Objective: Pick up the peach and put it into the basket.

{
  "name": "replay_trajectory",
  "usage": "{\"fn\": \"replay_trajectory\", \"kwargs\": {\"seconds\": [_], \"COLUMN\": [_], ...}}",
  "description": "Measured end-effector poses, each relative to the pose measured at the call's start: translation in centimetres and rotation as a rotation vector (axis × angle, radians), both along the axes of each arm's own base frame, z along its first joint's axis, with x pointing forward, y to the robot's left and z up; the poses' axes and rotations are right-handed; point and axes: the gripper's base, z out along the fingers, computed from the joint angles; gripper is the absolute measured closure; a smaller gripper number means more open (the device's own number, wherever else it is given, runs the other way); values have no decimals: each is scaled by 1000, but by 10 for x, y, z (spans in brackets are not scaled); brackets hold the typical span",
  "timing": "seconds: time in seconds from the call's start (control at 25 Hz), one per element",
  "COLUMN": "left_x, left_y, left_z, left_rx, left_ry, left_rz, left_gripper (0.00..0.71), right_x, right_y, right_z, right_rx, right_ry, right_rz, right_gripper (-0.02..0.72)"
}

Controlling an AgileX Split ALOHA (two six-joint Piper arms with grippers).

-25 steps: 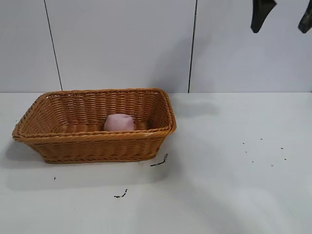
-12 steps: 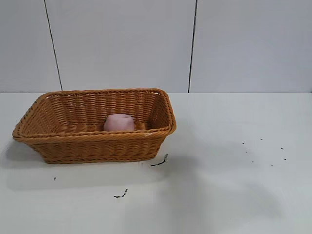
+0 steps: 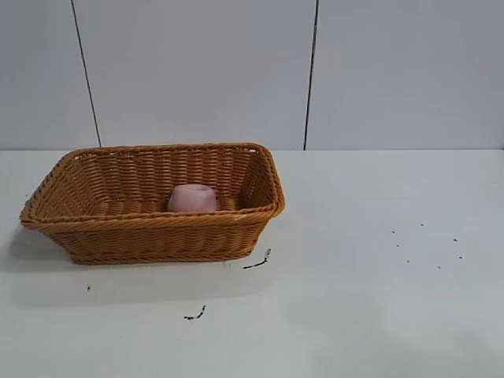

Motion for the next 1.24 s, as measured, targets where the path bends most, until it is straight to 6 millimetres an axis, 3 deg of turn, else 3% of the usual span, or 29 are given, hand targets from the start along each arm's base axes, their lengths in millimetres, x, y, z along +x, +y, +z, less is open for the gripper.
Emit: {"fn": "replay_trajectory", "kwargs": {"seconds": [0.2,0.44,1.24], "left_x": [0,0,0], "left_y": [0,0,0], "left_z": [0,0,0], "left_rx": [0,0,0], "left_ry": [0,0,0], "left_rz": [0,0,0], "left_gripper": [18,18,18], "right_x": [-1,-18,-18], "right_y": [0,0,1], "right_z": [0,0,0], "right_rx": [3,8,16], "right_ry": [-6,-116,-121], "right_rz": [1,-46,-76], "right_gripper": [14,14,14]}}
